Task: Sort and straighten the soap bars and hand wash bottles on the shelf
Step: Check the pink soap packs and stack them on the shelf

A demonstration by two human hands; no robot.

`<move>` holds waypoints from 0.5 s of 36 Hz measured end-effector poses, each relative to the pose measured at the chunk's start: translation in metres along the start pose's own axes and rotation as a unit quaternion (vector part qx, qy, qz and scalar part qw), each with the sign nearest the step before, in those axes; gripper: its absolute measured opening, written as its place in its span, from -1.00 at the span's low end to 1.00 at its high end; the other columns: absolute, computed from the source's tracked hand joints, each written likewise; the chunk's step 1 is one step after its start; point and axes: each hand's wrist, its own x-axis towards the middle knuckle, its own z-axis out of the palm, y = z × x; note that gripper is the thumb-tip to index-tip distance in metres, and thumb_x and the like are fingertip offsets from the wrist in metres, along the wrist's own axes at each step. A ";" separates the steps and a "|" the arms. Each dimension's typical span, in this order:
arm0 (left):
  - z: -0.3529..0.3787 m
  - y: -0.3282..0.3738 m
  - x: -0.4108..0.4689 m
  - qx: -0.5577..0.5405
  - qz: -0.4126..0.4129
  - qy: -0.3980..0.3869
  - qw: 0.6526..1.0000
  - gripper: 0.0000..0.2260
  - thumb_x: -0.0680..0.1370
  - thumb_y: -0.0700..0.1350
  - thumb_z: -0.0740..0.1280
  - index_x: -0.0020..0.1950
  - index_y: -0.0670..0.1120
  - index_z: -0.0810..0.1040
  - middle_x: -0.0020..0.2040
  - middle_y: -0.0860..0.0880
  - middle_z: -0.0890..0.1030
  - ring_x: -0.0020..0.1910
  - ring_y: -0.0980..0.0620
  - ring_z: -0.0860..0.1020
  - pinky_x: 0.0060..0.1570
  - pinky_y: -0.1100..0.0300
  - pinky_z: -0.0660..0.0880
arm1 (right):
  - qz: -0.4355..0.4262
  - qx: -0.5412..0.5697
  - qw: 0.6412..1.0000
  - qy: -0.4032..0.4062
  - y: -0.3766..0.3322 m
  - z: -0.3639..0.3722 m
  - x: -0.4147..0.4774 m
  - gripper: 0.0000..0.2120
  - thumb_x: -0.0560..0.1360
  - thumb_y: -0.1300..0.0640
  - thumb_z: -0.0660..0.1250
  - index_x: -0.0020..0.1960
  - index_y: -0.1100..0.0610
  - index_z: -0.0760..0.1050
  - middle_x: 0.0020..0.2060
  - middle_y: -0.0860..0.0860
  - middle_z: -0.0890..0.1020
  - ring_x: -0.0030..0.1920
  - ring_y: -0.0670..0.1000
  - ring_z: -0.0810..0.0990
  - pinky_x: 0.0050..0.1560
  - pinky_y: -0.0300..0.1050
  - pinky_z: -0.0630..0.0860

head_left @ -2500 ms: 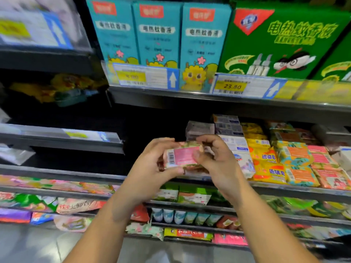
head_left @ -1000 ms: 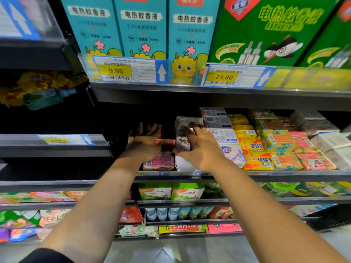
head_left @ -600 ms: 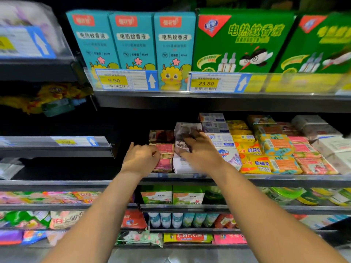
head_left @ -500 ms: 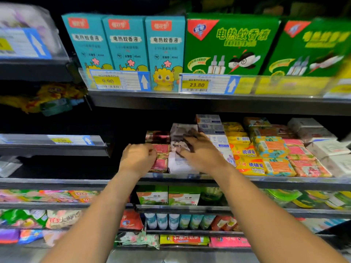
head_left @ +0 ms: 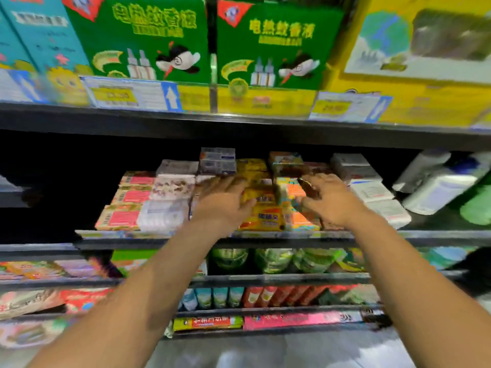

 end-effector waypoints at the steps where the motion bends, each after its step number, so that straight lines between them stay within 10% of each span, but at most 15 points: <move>1: 0.004 0.015 0.006 0.002 0.013 -0.004 1.000 -0.50 0.66 0.22 0.10 0.58 0.10 0.21 0.60 0.03 0.19 0.56 -0.03 0.14 0.49 0.13 0.03 | 0.006 -0.002 1.000 0.000 0.014 -0.002 -0.002 -0.33 0.48 -0.26 0.34 0.44 0.13 0.46 0.29 0.21 0.55 0.30 0.25 0.45 0.36 0.07 0.34; 11: 0.052 0.108 0.072 0.056 0.042 -0.052 0.996 -0.39 0.61 0.29 0.09 0.62 0.18 0.02 0.65 0.09 -0.10 0.62 0.00 -0.08 0.53 -0.09 0.03 | 0.034 -0.099 0.994 -0.012 0.131 -0.003 -0.015 -0.10 0.38 -0.42 -0.14 0.57 0.04 0.25 0.42 0.16 0.41 0.43 0.20 0.32 0.37 0.13 0.23; 18: 0.084 0.112 0.101 0.030 -0.005 -0.060 0.998 -0.31 0.59 0.37 0.05 0.63 0.17 -0.10 0.64 0.05 -0.21 0.61 -0.03 -0.22 0.56 -0.10 -0.08 | 0.096 -0.038 0.994 0.025 0.149 0.019 0.002 -0.66 0.61 -0.15 0.19 0.12 0.14 0.36 0.08 0.10 0.44 0.24 0.20 0.37 0.32 0.17 0.26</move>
